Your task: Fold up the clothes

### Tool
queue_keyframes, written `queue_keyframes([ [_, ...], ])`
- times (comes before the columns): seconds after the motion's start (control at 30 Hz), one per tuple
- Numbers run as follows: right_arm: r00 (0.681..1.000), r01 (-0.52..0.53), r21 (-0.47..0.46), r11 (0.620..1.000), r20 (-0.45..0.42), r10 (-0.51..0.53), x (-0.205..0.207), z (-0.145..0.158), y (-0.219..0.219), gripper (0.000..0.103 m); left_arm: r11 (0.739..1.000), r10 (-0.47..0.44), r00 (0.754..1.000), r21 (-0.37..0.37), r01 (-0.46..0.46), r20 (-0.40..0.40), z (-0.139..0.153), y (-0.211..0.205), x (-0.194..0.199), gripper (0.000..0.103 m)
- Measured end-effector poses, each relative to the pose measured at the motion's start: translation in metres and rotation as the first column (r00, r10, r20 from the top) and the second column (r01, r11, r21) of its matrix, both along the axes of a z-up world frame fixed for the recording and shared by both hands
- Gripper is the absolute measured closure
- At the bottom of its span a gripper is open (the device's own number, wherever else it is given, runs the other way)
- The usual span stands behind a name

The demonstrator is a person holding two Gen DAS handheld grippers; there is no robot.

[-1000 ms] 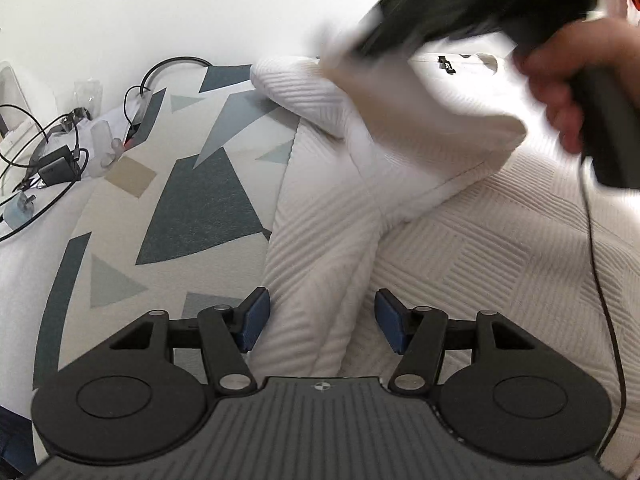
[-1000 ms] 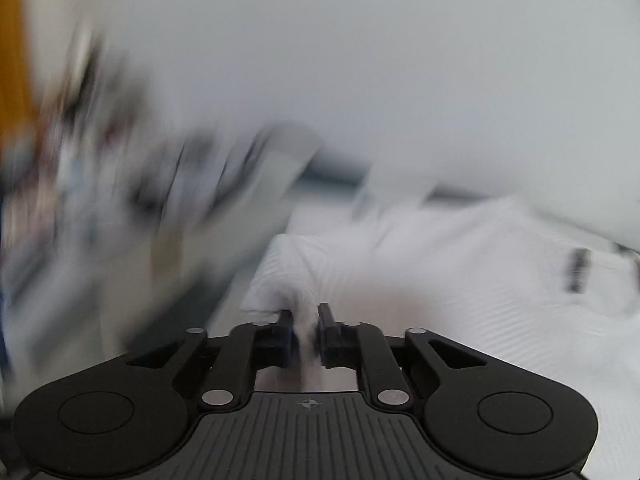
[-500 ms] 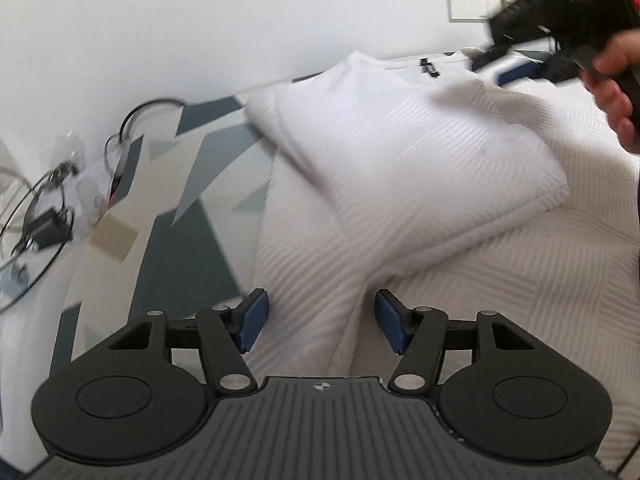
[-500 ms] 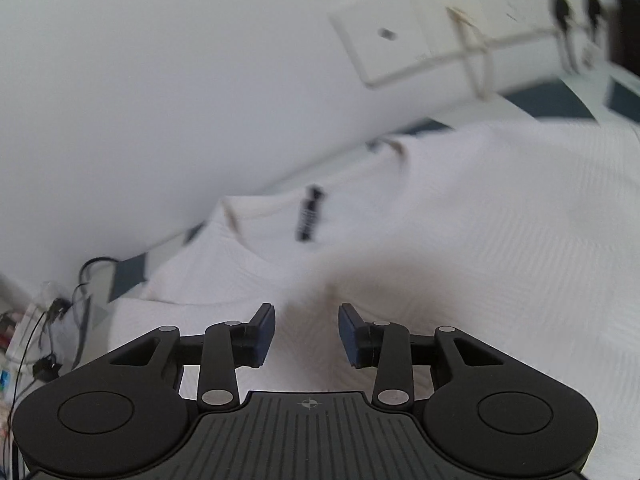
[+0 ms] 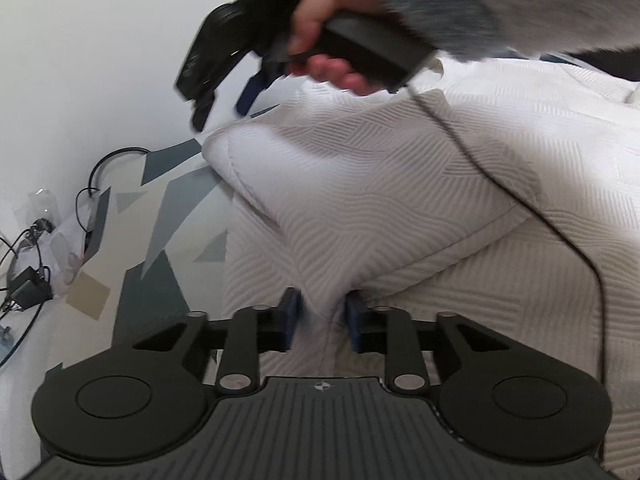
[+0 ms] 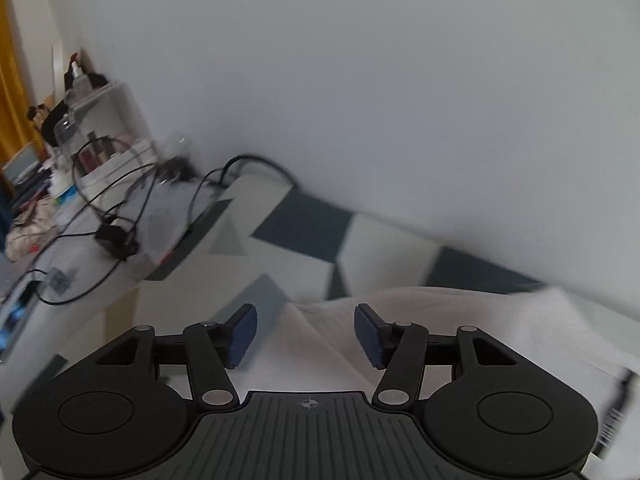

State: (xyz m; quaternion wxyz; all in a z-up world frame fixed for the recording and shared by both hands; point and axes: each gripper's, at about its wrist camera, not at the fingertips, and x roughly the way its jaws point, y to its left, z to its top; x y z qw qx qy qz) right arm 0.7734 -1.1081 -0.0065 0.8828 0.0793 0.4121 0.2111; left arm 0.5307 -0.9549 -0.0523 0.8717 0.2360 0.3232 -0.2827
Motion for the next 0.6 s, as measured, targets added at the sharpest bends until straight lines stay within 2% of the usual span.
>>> queue_keyframes([
  [0.03, 0.999, -0.024, 0.001, 1.0, -0.041, 0.024, 0.006, -0.003, 0.002, 0.055, 1.0, 0.002, 1.0, -0.01, -0.002, -0.003, 0.001, 0.002, 0.001, 0.088],
  [0.1, 0.993, -0.063, 0.008, 0.998, -0.096, 0.063, 0.016, -0.008, 0.005, 0.09, 0.999, 0.014, 1.0, -0.036, -0.014, -0.008, 0.003, 0.008, 0.004, 0.091],
  [0.13, 0.993, -0.07, 0.021, 0.997, -0.093, 0.072, 0.017, -0.005, 0.005, 0.097, 0.998, 0.025, 1.0, -0.054, -0.026, -0.01, 0.006, 0.013, 0.006, 0.091],
  [0.2, 0.992, -0.086, 0.047, 0.995, -0.087, 0.09, 0.021, 0.0, 0.003, 0.097, 0.993, 0.066, 0.998, -0.099, -0.066, -0.006, 0.014, 0.024, 0.011, 0.092],
  [0.27, 0.995, -0.076, 0.093, 0.993, -0.056, 0.082, 0.024, 0.007, 0.0, 0.097, 0.98, 0.15, 0.988, -0.133, -0.145, 0.024, 0.025, 0.038, 0.019, 0.092],
  [0.33, 1.0, -0.026, 0.168, 0.985, 0.004, 0.026, 0.03, 0.018, -0.006, 0.097, 0.96, 0.249, 0.967, -0.144, -0.239, 0.056, 0.033, 0.054, 0.031, 0.093],
  [0.37, 1.0, -0.016, 0.176, 0.984, 0.019, 0.013, 0.034, 0.019, -0.002, 0.097, 0.952, 0.284, 0.957, -0.137, -0.274, 0.06, 0.034, 0.06, 0.039, 0.093],
  [0.47, 0.999, -0.03, 0.086, 0.996, 0.039, 0.027, 0.043, 0.009, 0.025, 0.097, 0.943, 0.323, 0.946, -0.105, -0.317, 0.041, 0.028, 0.074, 0.056, 0.093],
  [0.6, 1.0, -0.012, 0.005, 1.0, 0.024, 0.012, 0.052, -0.017, 0.057, 0.096, 0.956, 0.289, 0.957, -0.05, -0.289, -0.009, 0.012, 0.075, 0.062, 0.091],
])
